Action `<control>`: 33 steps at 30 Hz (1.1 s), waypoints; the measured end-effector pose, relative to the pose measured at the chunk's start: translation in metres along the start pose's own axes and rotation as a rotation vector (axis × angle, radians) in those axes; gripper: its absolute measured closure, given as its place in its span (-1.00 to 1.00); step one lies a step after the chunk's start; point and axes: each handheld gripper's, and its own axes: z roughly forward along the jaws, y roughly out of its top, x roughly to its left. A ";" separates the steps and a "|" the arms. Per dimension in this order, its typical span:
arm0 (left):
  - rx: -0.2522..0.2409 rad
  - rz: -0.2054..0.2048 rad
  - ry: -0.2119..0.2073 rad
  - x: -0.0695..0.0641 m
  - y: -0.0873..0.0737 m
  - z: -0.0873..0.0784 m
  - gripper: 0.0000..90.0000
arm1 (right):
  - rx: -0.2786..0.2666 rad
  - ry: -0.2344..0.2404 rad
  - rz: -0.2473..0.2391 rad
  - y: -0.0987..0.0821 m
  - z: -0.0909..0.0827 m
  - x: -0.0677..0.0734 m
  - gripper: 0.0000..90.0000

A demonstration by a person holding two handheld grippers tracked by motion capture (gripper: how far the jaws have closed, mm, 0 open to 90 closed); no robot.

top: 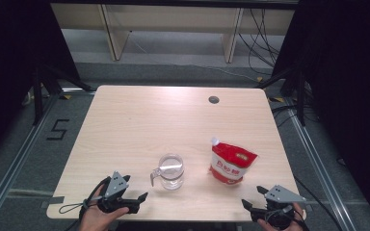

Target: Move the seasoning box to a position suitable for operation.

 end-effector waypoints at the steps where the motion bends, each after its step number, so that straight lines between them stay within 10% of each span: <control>1: -0.002 -0.002 0.000 0.000 0.000 0.000 -0.66 | -0.001 0.013 0.003 0.000 0.001 0.000 -0.39; 33: -0.030 0.105 -0.061 -0.009 0.016 0.017 -0.04 | 0.012 0.007 0.016 0.000 0.001 0.001 -0.38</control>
